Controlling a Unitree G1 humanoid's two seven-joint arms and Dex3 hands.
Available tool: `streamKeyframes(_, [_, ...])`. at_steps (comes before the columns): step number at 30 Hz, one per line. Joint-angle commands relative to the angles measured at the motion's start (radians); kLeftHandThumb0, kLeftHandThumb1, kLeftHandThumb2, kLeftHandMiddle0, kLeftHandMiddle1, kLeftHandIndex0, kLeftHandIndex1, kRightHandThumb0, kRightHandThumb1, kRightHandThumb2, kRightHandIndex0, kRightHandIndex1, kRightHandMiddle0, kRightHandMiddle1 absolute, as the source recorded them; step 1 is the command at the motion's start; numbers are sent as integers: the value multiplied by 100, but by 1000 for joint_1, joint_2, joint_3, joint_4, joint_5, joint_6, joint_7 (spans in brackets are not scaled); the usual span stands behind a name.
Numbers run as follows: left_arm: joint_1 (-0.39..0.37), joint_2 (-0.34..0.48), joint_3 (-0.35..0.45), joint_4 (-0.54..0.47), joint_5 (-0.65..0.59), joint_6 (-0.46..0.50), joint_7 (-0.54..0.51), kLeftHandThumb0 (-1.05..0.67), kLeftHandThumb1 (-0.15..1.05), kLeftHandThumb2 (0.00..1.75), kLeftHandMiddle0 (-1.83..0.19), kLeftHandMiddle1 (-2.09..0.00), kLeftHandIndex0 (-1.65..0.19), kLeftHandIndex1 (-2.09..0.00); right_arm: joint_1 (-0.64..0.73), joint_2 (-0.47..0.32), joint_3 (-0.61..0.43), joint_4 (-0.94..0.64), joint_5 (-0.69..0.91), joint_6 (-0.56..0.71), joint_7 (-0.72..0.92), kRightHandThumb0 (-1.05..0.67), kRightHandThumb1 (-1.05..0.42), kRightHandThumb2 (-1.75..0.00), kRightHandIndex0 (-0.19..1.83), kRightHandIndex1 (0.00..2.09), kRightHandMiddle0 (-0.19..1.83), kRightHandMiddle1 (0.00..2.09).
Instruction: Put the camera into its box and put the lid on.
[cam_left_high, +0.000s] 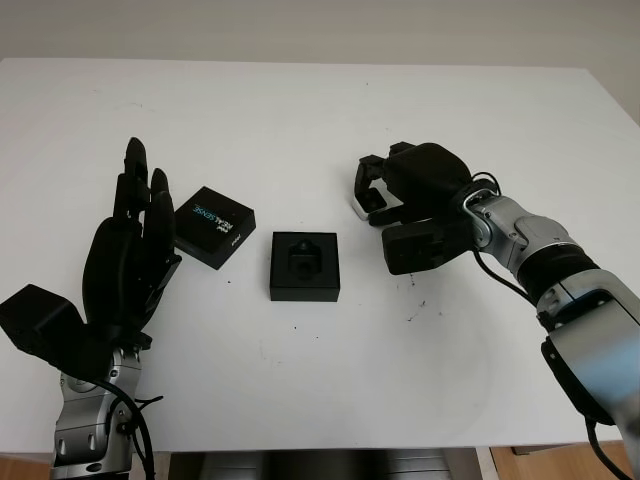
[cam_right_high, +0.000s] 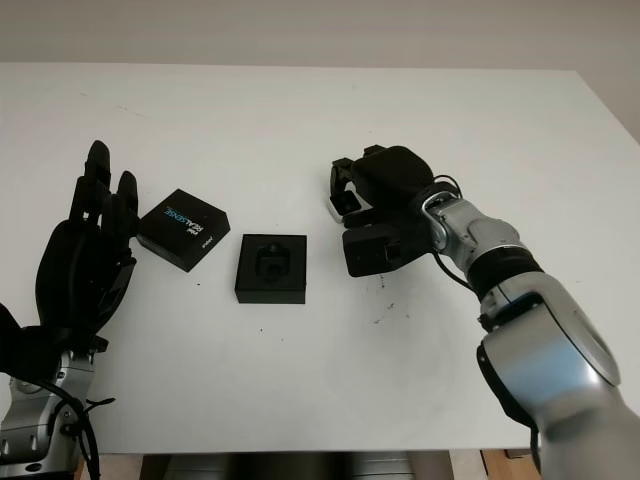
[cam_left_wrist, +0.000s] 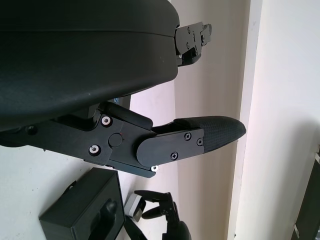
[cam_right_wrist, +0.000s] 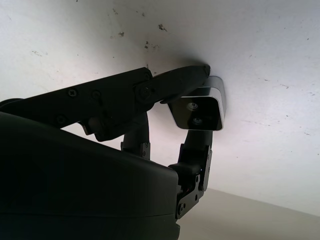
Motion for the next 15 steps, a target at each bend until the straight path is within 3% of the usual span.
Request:
streamKeyframes(1, [6, 0, -2, -18, 1, -2, 1, -67, 105, 55, 19, 0, 19, 0, 3, -13, 7, 9, -7, -5, -1, -36, -96, -6, 19, 142, 29, 186])
streamKeyframes(2, [6, 0, -3, -19, 1, -1, 1, -67, 105, 55, 19, 0, 19, 0, 3, -14, 6, 9, -6, -7, -2, -36, -97, -5, 24, 119, 28, 181])
streamKeyframes(8, [7, -9, -7, -21, 4, -6, 7, -67, 105, 55, 19, 0, 19, 0, 5, -13, -23, 1, 26, -21, -5, -35, -100, -5, 39, 46, 32, 163])
streamKeyframes(15, [12, -21, -20, -32, 10, -1, 22, -66, 105, 55, 19, 0, 19, 0, 33, -1, -130, -65, 158, 7, 57, -36, -104, -8, 39, 25, 28, 190])
